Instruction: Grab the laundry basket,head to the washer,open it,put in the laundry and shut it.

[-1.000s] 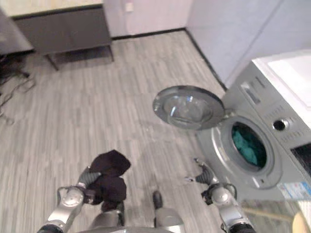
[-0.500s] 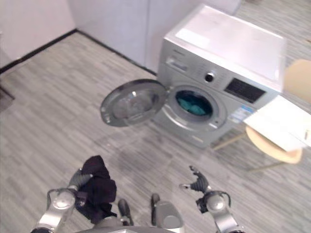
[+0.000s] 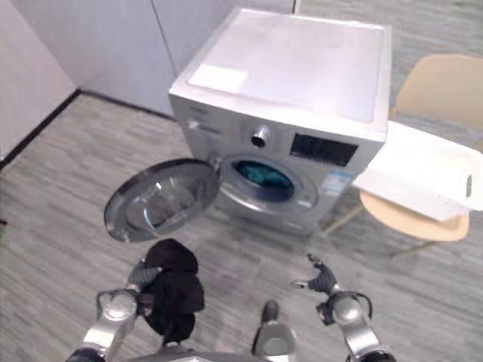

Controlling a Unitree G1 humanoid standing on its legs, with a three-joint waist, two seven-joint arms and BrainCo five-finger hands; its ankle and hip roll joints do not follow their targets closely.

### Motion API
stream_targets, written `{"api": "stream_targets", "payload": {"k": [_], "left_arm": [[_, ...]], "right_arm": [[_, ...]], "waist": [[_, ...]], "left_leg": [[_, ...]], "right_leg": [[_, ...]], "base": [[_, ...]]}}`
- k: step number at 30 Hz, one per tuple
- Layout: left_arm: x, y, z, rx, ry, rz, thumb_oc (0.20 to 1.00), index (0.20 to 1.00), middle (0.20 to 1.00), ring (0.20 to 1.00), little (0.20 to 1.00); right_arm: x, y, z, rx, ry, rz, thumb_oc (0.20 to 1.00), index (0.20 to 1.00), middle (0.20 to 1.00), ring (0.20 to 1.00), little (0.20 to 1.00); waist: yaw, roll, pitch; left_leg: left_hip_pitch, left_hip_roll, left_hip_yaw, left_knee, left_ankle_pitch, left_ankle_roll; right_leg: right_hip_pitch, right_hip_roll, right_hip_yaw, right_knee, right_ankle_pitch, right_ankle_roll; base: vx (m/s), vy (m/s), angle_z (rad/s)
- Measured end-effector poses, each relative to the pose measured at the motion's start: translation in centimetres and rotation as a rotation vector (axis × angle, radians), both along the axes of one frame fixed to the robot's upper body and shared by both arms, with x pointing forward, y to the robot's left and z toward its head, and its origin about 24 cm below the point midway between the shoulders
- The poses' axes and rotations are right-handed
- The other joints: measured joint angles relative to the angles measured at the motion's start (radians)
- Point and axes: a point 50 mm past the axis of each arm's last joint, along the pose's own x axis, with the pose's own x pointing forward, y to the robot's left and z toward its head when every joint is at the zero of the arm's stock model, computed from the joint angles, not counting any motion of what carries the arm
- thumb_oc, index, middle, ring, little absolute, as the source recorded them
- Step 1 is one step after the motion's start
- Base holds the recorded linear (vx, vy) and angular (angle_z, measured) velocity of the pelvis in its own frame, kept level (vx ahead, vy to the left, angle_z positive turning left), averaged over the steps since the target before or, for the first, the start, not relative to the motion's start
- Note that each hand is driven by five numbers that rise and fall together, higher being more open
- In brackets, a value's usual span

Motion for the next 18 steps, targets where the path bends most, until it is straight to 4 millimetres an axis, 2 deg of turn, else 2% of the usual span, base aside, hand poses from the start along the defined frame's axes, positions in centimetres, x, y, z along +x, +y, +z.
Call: {"api": "stream_targets", "payload": {"k": [1,2,3,4,5,7,8,10,11,12,13,15,16,18], "left_arm": [[-0.3,-0.1,-0.2,-0.001,0.013,-0.001,0.200,0.200,0.200,0.200,0.200],[-0.6,0.0,-0.4,0.003,0.022,0.001,0.200,0.200,0.200,0.200,0.200],[-0.7,0.1,-0.5,0.008,0.031,-0.001,0.200,0.200,0.200,0.200,0.200],[-0.7,0.2,-0.5,0.012,0.031,-0.007,0.200,0.200,0.200,0.200,0.200],[-0.4,0.1,-0.2,0.011,0.018,-0.017,0.200,0.200,0.200,0.200,0.200],[-0.2,-0.1,-0.1,0.010,0.011,-0.026,0.200,0.200,0.200,0.200,0.200],[-0.3,-0.1,-0.2,0.010,0.015,-0.027,0.200,0.200,0.200,0.200,0.200],[-0.5,-0.4,-0.5,0.016,0.029,-0.039,0.200,0.200,0.200,0.200,0.200],[-0.6,-0.6,-0.5,0.013,0.031,-0.048,0.200,0.200,0.200,0.200,0.200],[-1.0,-1.0,-0.9,0.006,0.047,-0.055,0.200,0.200,0.200,0.200,0.200],[-1.1,-0.9,-1.0,0.011,0.057,-0.056,0.200,0.200,0.200,0.200,0.200],[-0.8,-0.9,-0.7,0.011,0.039,-0.060,0.200,0.200,0.200,0.200,0.200],[-0.8,-0.7,-0.6,0.015,0.037,-0.060,0.200,0.200,0.200,0.200,0.200],[-0.2,-0.2,-0.2,0.034,0.018,-0.062,0.200,0.200,0.200,0.200,0.200]], "right_arm": [[0.2,-0.3,0.2,-0.001,-0.008,-0.009,1.000,1.000,1.000,1.000,1.000],[0.2,-0.2,0.1,0.004,-0.008,-0.009,1.000,1.000,1.000,1.000,1.000],[0.1,0.0,0.1,0.008,-0.007,-0.010,1.000,1.000,1.000,1.000,1.000],[0.2,0.1,0.1,0.012,-0.011,-0.011,1.000,1.000,1.000,1.000,1.000],[0.2,0.0,0.1,0.007,-0.013,-0.014,1.000,1.000,1.000,1.000,1.000],[0.0,-0.2,0.0,0.010,-0.007,-0.028,1.000,1.000,1.000,1.000,1.000],[-0.2,-0.2,-0.2,0.020,0.001,-0.034,1.000,1.000,1.000,1.000,1.000],[-0.6,-0.1,-0.9,0.015,0.022,-0.046,1.000,1.000,1.000,1.000,1.000],[-0.7,-0.2,-1.0,0.009,0.032,-0.044,1.000,1.000,1.000,1.000,1.000],[-1.0,-0.4,-1.0,0.001,0.039,-0.042,1.000,1.000,1.000,1.000,1.000],[-1.7,0.1,-1.8,0.019,0.069,-0.054,1.000,1.000,1.000,1.000,1.000],[-2.3,0.7,-2.4,0.040,0.087,-0.056,1.000,1.000,1.000,1.000,1.000],[-2.2,1.1,-2.4,0.053,0.084,-0.052,1.000,1.000,1.000,1.000,1.000],[-2.4,1.6,-2.7,0.068,0.092,-0.056,1.000,1.000,1.000,1.000,1.000]], "waist": [[0.002,-0.004,0.001],[0.023,-0.022,0.001],[0.028,-0.056,-0.004],[0.031,-0.074,-0.008],[0.028,-0.095,-0.010],[0.042,-0.094,-0.012],[0.045,-0.089,-0.010],[0.048,-0.070,-0.014],[0.048,-0.040,-0.005],[0.041,0.003,-0.010],[0.037,-0.004,-0.015],[0.026,-0.025,-0.013],[0.043,-0.027,-0.010],[0.036,-0.046,-0.004]], "left_leg": [[-0.003,0.002,-0.093,0.065,0.075,0.001],[-0.025,0.008,-0.143,0.136,0.085,0.003],[-0.061,-0.003,-0.176,0.169,0.010,-0.008],[-0.074,-0.027,-0.174,0.094,-0.042,-0.002],[-0.121,-0.061,-0.164,-0.016,-0.041,0.006],[-0.127,-0.115,-0.211,-0.231,-0.011,0.025],[-0.136,-0.138,-0.246,-0.273,0.017,0.034],[-0.173,-0.204,-0.355,-0.343,0.053,0.044],[-0.192,-0.196,-0.346,-0.319,0.125,0.071],[-0.178,-0.178,-0.333,-0.317,0.175,0.094],[-0.134,-0.191,-0.302,-0.360,0.143,0.120],[-0.085,-0.219,-0.259,-0.422,0.131,0.133],[-0.066,-0.230,-0.205,-0.432,0.122,0.138],[-0.050,-0.249,-0.165,-0.432,0.102,0.156]], "right_leg": [[0.019,0.048,0.026,0.018,-0.034,-0.032],[0.049,0.050,0.055,0.000,-0.042,-0.038],[0.079,0.051,0.078,-0.050,-0.038,-0.039],[0.098,0.034,0.091,-0.063,-0.032,-0.041],[0.108,0.032,0.101,-0.081,-0.032,-0.040],[0.129,0.043,0.134,-0.104,-0.029,-0.035],[0.140,0.048,0.151,-0.105,-0.031,-0.033],[0.174,0.058,0.192,-0.154,-0.023,-0.005],[0.186,0.080,0.215,-0.157,-0.026,0.006],[0.209,0.110,0.238,-0.171,-0.030,0.019],[0.222,0.094,0.258,-0.163,-0.044,0.038],[0.195,0.052,0.303,-0.117,-0.075,0.067],[0.159,0.025,0.342,-0.068,-0.095,0.094],[0.145,0.002,0.346,-0.034,-0.099,0.110]], "base": [[0.45,-0.308,-0.76],[0.22,-0.075,-0.70],[0.15,0.013,-0.60],[0.26,0.058,-0.42],[0.18,0.065,-0.50],[0.19,0.076,-0.63],[0.16,0.063,-0.60],[0.11,0.076,-0.70],[0.20,0.173,-0.85],[0.24,0.247,-0.63],[0.22,0.241,-0.61],[0.15,0.161,-0.76],[0.14,0.149,-0.95],[0.15,0.152,-0.73]]}}
